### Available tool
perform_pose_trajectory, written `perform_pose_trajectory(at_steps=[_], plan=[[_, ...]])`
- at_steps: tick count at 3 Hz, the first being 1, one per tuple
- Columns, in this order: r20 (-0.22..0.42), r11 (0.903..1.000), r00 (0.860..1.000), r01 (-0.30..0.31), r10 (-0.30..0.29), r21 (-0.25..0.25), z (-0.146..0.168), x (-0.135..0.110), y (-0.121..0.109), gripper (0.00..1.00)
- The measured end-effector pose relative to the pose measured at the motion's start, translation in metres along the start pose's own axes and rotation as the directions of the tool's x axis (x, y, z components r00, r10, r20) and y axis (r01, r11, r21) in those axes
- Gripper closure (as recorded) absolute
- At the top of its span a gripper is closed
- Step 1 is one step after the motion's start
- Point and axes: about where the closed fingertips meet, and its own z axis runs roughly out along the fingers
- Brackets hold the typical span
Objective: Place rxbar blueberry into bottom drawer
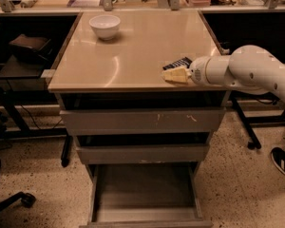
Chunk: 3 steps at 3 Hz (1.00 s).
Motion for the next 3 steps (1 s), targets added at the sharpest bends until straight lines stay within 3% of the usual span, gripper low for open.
perform_pose_trajectory(at_steps=[1, 2, 3], plan=[[0.000, 1.0000, 1.000, 0.000, 0.000, 0.000, 0.0000, 0.0000, 0.0000, 0.87], [0.000, 1.0000, 1.000, 0.000, 0.000, 0.000, -0.0002, -0.0003, 0.0000, 1.00], [0.000, 1.0000, 1.000, 0.000, 0.000, 0.000, -0.0040, -0.0073, 0.0005, 1.00]])
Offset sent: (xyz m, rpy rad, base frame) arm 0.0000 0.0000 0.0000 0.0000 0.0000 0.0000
